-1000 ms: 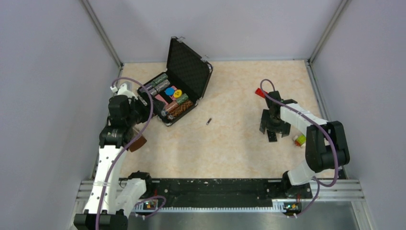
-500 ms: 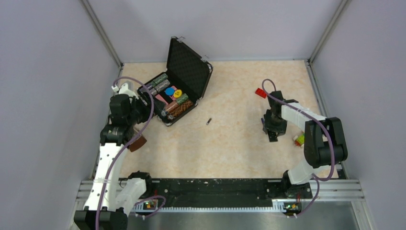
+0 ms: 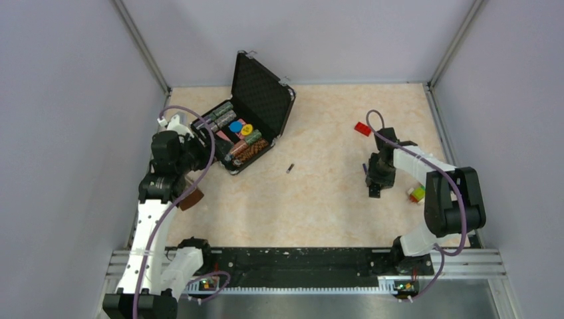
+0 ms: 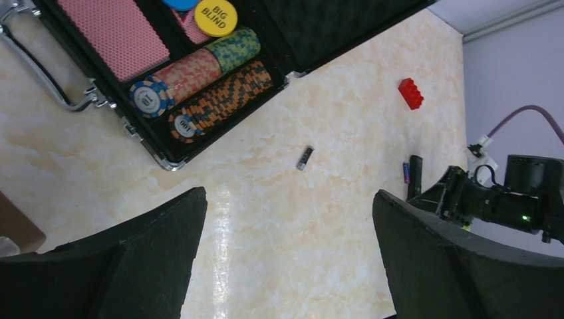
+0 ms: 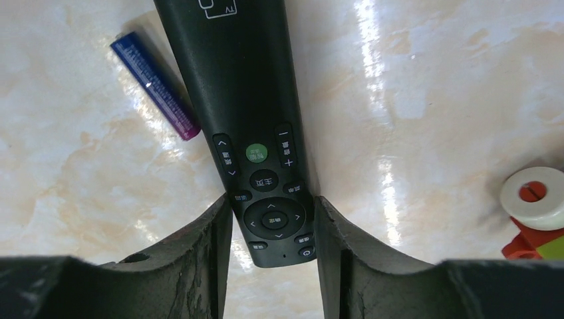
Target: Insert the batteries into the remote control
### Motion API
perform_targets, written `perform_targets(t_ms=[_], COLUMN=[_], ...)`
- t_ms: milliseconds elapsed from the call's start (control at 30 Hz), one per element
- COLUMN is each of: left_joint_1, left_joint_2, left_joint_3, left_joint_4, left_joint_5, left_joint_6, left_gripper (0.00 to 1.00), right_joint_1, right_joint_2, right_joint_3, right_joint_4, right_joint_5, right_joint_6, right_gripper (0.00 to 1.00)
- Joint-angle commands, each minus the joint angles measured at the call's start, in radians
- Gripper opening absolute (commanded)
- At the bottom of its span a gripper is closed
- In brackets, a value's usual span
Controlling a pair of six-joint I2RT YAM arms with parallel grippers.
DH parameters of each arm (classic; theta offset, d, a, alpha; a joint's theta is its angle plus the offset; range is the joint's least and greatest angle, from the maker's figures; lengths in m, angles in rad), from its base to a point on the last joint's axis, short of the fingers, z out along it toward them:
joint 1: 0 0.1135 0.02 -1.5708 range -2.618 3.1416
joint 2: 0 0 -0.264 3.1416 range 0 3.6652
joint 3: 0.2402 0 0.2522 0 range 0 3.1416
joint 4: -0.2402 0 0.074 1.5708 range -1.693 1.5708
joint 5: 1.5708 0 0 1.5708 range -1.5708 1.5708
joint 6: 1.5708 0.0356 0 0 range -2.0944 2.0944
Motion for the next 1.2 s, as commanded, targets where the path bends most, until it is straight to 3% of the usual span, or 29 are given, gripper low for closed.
perform_targets(t_ms=[0, 233, 567, 767, 933, 1167], left_joint_1=[0.003, 0.003, -0.017, -0.093, -0.230, -0.315], left_joint_2=[-0.031, -0.045, -0.030, 0.005, 0.032, 0.126], left_joint_3=[-0.012, -0.087, -0.152, -0.165, -0.149, -0.096], left_joint_4=[0.107, 0.206, 0.343, 0.441, 0.556, 0.606], left_joint_5=[0.132, 0.253, 0.327, 0.336, 0.274, 0.278], left_joint_6=[-0.004, -0.063, -0.169, -0.254, -0.343, -0.384], left_gripper=[0.98, 0.97, 0.96, 0.95, 0.94, 0.92], right_joint_1=[-0.004, -0.004, -0.003, 0.043, 0.210, 0.398], right_joint_2=[-0.068, -0.186, -0.371, -0.459, -0.480, -0.468], right_joint_3=[-0.025, -0.019, -0.048, -0.119, -0.092, -0.124], right_joint_4=[0.018, 0.001, 0.065, 0.245, 0.382, 0.814], right_joint_5=[-0.109, -0.234, -0.556, -0.780, -0.842, -0.904], right_joint_6=[0.027, 0.066, 0.173, 0.324, 0.418, 0.725], right_gripper=[0.36, 0.36, 0.35, 0.35, 0.35, 0.36])
